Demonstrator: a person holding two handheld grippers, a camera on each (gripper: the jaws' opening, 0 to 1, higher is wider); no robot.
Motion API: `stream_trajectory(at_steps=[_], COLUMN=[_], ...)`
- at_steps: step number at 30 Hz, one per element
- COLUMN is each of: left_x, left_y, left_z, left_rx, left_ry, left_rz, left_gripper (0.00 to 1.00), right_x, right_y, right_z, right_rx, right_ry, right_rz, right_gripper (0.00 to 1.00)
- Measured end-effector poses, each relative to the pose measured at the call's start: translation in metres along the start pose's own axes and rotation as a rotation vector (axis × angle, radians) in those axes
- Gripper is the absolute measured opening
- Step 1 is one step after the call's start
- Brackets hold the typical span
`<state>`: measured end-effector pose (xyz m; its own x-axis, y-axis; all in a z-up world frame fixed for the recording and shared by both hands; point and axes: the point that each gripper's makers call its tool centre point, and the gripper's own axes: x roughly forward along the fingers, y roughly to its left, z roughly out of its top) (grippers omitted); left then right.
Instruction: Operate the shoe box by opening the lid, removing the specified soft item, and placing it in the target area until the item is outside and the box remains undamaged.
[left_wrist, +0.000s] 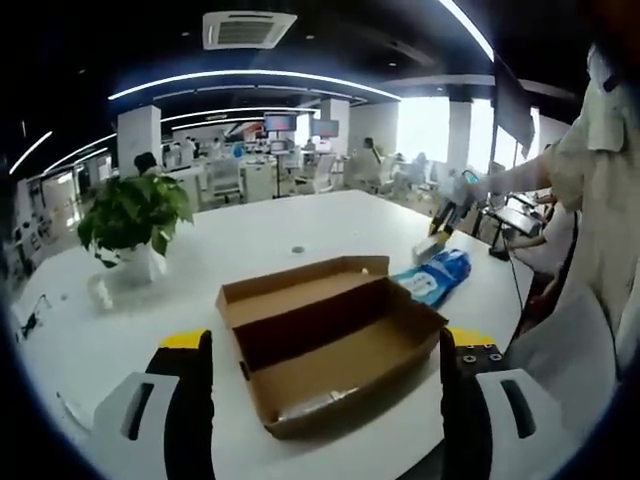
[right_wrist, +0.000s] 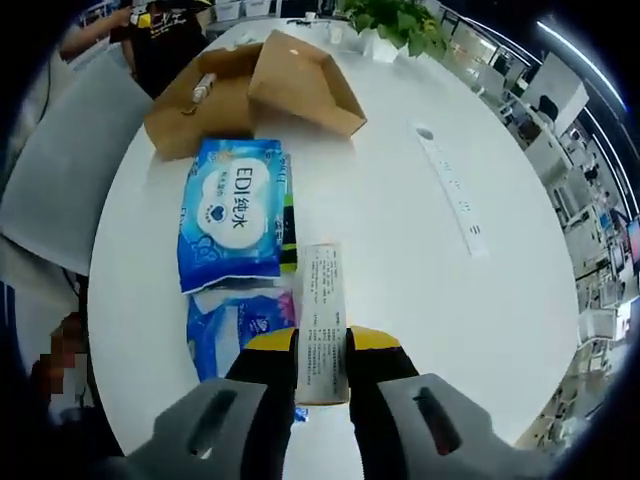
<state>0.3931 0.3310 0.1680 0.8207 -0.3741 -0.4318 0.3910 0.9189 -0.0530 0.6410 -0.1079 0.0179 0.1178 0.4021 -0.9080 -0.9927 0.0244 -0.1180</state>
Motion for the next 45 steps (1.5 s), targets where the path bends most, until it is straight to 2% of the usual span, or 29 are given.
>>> stream_trajectory(at_steps=[4, 8, 11, 20, 26, 29, 31, 33, 36, 39, 41, 43, 45], left_x=[0.0, 0.0, 0.001, -0.001, 0.0, 0.002, 0.003, 0.004, 0.006, 0.008, 0.011, 0.014, 0.018], left_y=[0.0, 0.0, 0.0, 0.002, 0.003, 0.003, 0.004, 0.005, 0.006, 0.006, 0.007, 0.008, 0.01], left_z=[-0.002, -0.004, -0.006, -0.01, -0.015, -0.018, -0.02, -0.021, -0.024, -0.029, -0.032, -0.031, -0.029], left_rx=[0.003, 0.0, 0.002, 0.004, 0.002, 0.008, 0.019, 0.025, 0.036, 0.061, 0.1, 0.112, 0.12], left_ry=[0.007, 0.012, 0.017, 0.03, 0.048, 0.069, 0.083, 0.088, 0.102, 0.152, 0.187, 0.198, 0.207], left_rz=[0.001, 0.0, -0.002, -0.001, -0.005, -0.01, -0.009, -0.014, -0.019, -0.043, -0.07, -0.087, -0.104], left_gripper=[0.97, 0.97, 0.97, 0.97, 0.95, 0.9, 0.89, 0.88, 0.83, 0.73, 0.69, 0.68, 0.69], right_x=[0.003, 0.006, 0.01, 0.009, 0.008, 0.007, 0.005, 0.002, -0.003, -0.008, -0.015, -0.022, -0.028], right_y=[0.002, 0.003, 0.0, -0.005, -0.006, -0.008, -0.009, -0.012, -0.011, -0.01, -0.014, -0.012, -0.009], right_z=[-0.016, -0.022, -0.033, -0.041, -0.041, -0.041, -0.039, -0.033, -0.031, -0.032, -0.026, -0.018, -0.013], right_rx=[-0.038, -0.048, -0.077, -0.102, -0.106, -0.117, -0.111, -0.065, -0.048, -0.045, -0.004, 0.024, 0.026], right_ry=[0.067, 0.089, 0.134, 0.179, 0.189, 0.193, 0.19, 0.154, 0.137, 0.152, 0.124, 0.089, 0.087], right_rz=[0.008, 0.007, 0.009, -0.011, -0.018, -0.032, -0.044, -0.069, -0.077, -0.087, -0.125, -0.144, -0.148], right_gripper=[0.16, 0.16, 0.17, 0.17, 0.18, 0.18, 0.22, 0.27, 0.26, 0.33, 0.36, 0.36, 0.37])
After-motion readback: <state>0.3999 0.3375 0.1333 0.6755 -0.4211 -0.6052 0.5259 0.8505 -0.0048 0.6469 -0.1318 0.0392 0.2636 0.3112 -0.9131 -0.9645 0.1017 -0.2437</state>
